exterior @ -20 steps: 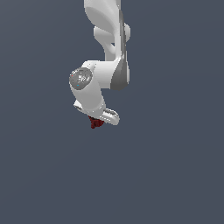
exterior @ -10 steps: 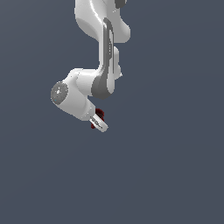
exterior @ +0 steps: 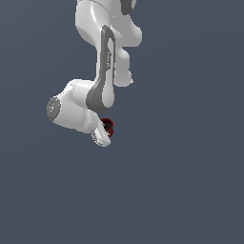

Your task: Pick up the object and move it to a goal position.

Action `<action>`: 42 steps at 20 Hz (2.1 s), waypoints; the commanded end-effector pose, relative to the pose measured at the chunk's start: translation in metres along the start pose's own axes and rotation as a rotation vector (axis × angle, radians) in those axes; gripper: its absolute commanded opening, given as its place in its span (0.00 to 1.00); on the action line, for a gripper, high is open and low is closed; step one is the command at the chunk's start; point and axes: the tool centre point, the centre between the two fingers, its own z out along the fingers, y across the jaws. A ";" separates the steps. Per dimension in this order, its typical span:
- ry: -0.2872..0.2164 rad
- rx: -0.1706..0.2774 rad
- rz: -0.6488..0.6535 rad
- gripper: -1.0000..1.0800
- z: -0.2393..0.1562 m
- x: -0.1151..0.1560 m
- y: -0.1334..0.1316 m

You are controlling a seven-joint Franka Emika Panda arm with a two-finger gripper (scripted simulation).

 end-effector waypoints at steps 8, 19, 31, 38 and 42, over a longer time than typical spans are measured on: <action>-0.025 0.005 0.040 0.62 0.003 0.001 0.001; -0.028 0.004 0.046 0.62 0.031 0.000 0.002; -0.028 0.005 0.046 0.00 0.031 -0.001 0.002; -0.028 0.004 0.046 0.00 0.022 -0.026 -0.011; -0.028 0.004 0.045 0.00 0.011 -0.058 -0.028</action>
